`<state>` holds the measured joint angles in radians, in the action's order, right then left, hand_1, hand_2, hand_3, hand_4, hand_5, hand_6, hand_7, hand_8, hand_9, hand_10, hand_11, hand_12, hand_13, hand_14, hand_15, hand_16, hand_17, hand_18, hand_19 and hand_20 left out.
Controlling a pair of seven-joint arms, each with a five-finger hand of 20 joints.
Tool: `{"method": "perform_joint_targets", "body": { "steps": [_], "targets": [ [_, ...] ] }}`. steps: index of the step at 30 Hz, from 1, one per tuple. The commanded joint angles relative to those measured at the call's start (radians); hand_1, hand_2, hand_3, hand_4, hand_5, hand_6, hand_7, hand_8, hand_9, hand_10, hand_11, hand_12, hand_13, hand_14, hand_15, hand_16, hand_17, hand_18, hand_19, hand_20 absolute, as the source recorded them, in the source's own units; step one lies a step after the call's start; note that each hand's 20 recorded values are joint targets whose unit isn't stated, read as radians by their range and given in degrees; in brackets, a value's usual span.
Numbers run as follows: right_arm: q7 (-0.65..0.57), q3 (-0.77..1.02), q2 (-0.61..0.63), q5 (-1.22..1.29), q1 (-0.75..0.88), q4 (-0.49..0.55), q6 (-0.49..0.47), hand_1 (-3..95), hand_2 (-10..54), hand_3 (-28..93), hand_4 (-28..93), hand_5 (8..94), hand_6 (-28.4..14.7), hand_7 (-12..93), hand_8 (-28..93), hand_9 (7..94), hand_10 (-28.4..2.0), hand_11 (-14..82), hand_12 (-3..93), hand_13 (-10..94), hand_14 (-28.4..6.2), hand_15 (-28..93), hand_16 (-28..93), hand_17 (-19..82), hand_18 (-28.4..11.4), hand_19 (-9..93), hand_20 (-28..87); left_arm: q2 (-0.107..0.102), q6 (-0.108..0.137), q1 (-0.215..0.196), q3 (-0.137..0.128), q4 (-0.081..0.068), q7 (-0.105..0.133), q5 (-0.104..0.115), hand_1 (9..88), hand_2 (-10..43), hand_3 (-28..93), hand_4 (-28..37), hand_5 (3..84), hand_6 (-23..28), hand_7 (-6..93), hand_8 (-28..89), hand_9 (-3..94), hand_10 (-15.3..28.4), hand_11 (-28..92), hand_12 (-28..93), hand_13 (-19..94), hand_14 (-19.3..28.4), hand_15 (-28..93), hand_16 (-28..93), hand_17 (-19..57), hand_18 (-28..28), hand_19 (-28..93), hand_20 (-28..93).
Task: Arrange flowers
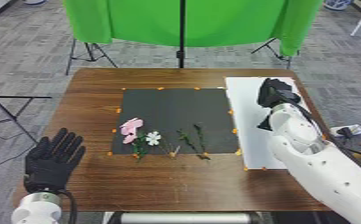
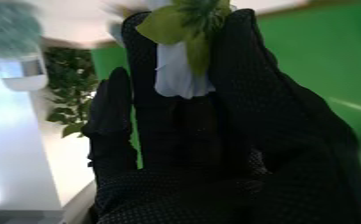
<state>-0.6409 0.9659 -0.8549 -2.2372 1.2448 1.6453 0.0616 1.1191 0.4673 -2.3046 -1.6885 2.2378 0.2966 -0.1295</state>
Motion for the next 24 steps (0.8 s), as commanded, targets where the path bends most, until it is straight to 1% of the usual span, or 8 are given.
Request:
{"method": "perform_joint_targets", "body": {
  "steps": [1,6,8,11,14,20,23,24],
  "targets": [
    [0.157,0.020,-0.086,0.159,-0.026,0.244,-0.166,60.2,-7.7,68,-28,77.7,-1.0,26,8,80.4,-11.4,7.3,32.1,63,-9.9,36,37,26,-20.6,79,44,0.001,0.007,-0.021,-0.003,0.009,-0.009,0.008,27.0,19.6,77,-28.3,47.1,9.6,16.5,-10,39.8,15.7,25,11,29,15.1,42,-7,-5.3,13.4,32,16],
    [0.226,-0.110,-0.176,0.119,-0.075,0.237,-0.172,60.2,-7.5,67,-28,77.1,-1.0,26,7,79.4,-11.4,7.7,31.4,62,-9.9,37,37,25,-20.4,79,44,-0.003,0.003,-0.020,-0.013,0.010,-0.008,0.001,27.1,19.5,77,-28.3,47.1,9.7,16.4,-10,39.7,15.6,25,11,29,15.0,42,-7,-5.3,13.4,32,16],
    [0.239,-0.150,-0.199,0.102,-0.076,0.232,-0.182,60.2,-7.5,67,-28,77.1,-1.0,26,7,79.3,-11.4,7.8,31.2,62,-10.0,38,37,25,-20.5,79,44,-0.007,0.003,-0.012,-0.009,0.008,-0.016,-0.001,27.1,19.4,77,-28.3,47.1,9.7,16.3,-10,39.7,15.6,25,11,29,15.0,42,-7,-5.4,13.4,32,16],
    [0.235,-0.206,-0.201,0.091,-0.072,0.252,-0.199,60.3,-7.5,67,-28,77.0,-1.0,27,7,79.3,-11.5,7.9,31.1,62,-10.2,39,37,25,-20.5,79,44,-0.008,-0.009,-0.011,-0.006,0.009,-0.022,-0.003,27.1,19.4,77,-28.3,47.0,9.7,16.4,-10,39.8,15.6,25,11,29,15.0,42,-7,-5.3,13.4,32,16],
    [0.243,-0.265,-0.194,0.048,-0.072,0.254,-0.182,60.3,-7.5,67,-28,76.9,-0.9,27,6,79.3,-11.6,7.9,30.8,62,-10.2,39,37,25,-20.5,79,44,-0.010,-0.006,-0.018,-0.010,0.010,-0.015,-0.003,27.1,19.3,77,-28.3,47.0,9.7,16.4,-10,39.7,15.6,25,11,29,15.2,42,-7,-5.3,13.4,32,16],
    [0.245,-0.315,-0.215,0.001,-0.092,0.189,-0.179,60.1,-7.8,68,-28,76.9,-1.0,27,6,79.0,-11.6,8.2,30.8,61,-10.0,40,37,25,-20.7,79,44,-0.008,-0.002,-0.004,-0.003,0.002,-0.021,-0.004,27.1,19.2,77,-28.3,46.9,9.6,16.4,-10,39.7,15.7,25,11,29,15.1,42,-7,-5.3,13.4,32,16],
    [0.232,-0.324,-0.217,-0.009,-0.090,0.182,-0.165,60.0,-8.0,68,-28,76.9,-1.1,27,5,78.6,-11.8,8.2,30.5,61,-10.2,40,37,25,-20.8,79,44,-0.010,-0.003,-0.026,-0.008,0.015,-0.012,0.002,27.0,19.2,77,-28.3,46.9,9.6,16.3,-10,39.7,15.7,25,11,29,15.1,42,-7,-5.4,13.4,32,16],
    [0.234,-0.328,-0.220,-0.013,-0.096,0.171,-0.161,60.0,-8.0,68,-28,76.8,-1.1,27,5,78.5,-11.7,8.3,30.5,60,-10.2,40,37,25,-20.8,79,44,-0.008,0.001,-0.019,-0.007,0.010,-0.017,0.002,27.0,19.2,77,-28.3,46.9,9.6,16.4,-10,39.7,15.7,25,11,29,15.1,42,-7,-5.4,13.4,32,16]
  ]
}}
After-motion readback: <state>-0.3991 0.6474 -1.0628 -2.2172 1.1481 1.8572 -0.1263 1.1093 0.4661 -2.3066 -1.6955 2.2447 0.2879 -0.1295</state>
